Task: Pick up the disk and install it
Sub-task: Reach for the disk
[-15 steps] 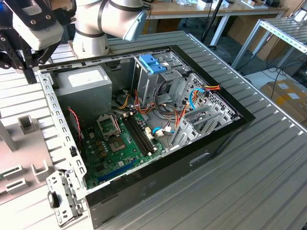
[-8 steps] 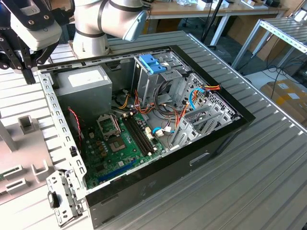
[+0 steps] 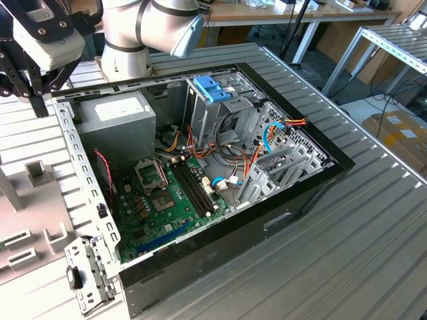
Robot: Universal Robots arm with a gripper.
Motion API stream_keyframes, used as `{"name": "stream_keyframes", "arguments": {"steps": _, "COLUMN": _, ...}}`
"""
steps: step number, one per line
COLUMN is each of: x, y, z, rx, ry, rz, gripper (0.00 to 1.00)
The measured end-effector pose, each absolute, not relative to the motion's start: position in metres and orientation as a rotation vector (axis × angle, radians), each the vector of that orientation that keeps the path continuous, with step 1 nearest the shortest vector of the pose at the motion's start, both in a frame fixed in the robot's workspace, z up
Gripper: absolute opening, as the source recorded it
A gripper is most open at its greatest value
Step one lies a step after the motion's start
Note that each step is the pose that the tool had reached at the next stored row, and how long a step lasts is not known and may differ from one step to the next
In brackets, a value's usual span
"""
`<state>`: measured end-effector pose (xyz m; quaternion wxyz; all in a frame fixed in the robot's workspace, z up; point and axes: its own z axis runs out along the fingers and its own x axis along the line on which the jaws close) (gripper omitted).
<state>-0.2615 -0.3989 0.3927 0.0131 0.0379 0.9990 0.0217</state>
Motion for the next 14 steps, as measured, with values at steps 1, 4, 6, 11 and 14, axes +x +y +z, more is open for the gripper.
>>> {"name": "stream_keyframes", "arguments": {"steps": 1, "x": -0.2623, "y": -0.3989, "z": 0.3927, "rx": 0.118, "ry": 3.112, "rz": 0.068, "gripper": 0.11}}
{"name": "stream_keyframes", "arguments": {"steps": 4, "x": -0.2628, "y": -0.3989, "z": 0.3923, "rx": 0.118, "ry": 3.112, "rz": 0.068, "gripper": 0.11}}
{"name": "stream_keyframes", "arguments": {"steps": 6, "x": -0.2629, "y": -0.3989, "z": 0.3919, "rx": 0.118, "ry": 3.112, "rz": 0.068, "gripper": 0.11}}
{"name": "stream_keyframes", "arguments": {"steps": 11, "x": -0.2640, "y": -0.3989, "z": 0.3919, "rx": 0.118, "ry": 3.112, "rz": 0.068, "gripper": 0.11}}
{"name": "stream_keyframes", "arguments": {"steps": 14, "x": -0.2655, "y": -0.3989, "z": 0.3916, "rx": 0.118, "ry": 3.112, "rz": 0.068, "gripper": 0.11}}
